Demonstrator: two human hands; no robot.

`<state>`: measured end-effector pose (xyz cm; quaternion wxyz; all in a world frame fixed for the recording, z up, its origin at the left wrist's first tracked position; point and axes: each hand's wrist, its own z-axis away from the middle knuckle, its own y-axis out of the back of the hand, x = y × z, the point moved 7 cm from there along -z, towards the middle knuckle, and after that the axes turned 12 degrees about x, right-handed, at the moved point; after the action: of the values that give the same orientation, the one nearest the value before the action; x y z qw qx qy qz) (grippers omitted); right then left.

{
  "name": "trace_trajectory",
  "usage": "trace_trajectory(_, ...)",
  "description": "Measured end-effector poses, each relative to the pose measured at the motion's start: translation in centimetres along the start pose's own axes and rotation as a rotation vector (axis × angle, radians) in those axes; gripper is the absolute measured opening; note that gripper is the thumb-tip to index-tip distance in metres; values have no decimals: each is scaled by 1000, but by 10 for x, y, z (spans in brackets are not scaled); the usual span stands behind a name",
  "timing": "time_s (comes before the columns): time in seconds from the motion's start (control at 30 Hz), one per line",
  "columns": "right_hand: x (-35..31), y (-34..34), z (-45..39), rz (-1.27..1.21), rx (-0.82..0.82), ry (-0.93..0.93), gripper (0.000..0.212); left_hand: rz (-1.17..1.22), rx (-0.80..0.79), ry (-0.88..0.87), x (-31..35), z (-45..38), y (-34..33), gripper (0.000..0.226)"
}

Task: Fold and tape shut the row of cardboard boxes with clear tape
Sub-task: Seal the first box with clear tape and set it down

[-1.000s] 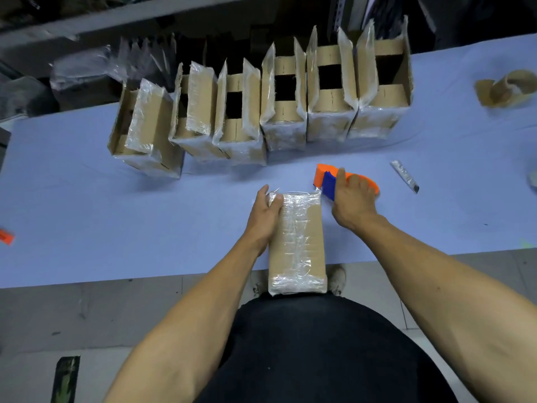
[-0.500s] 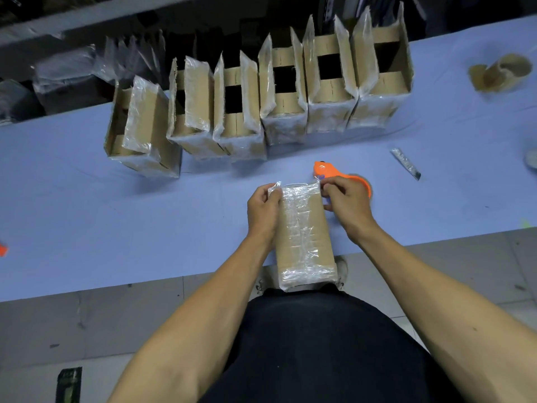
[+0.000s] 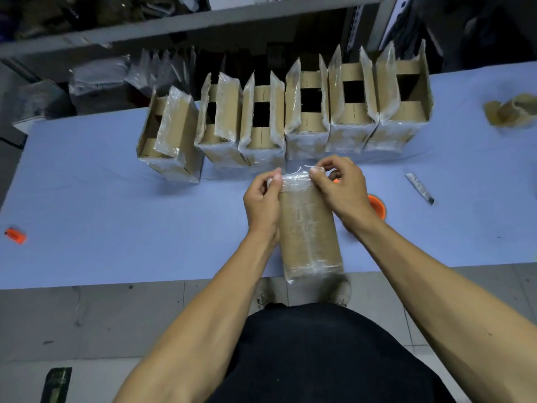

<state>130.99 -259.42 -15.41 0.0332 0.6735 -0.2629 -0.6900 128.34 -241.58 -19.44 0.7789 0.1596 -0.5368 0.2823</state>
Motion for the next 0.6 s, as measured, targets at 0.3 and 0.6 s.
trace_trajectory(0.3, -17, 18, -8, -57, 159, 83, 20, 45, -90, -173, 24, -1, -18, 21)
trace_trajectory(0.6, -11, 3, 1, 32, 236, -71, 24, -129, 137, -138, 14, 15, -21, 18)
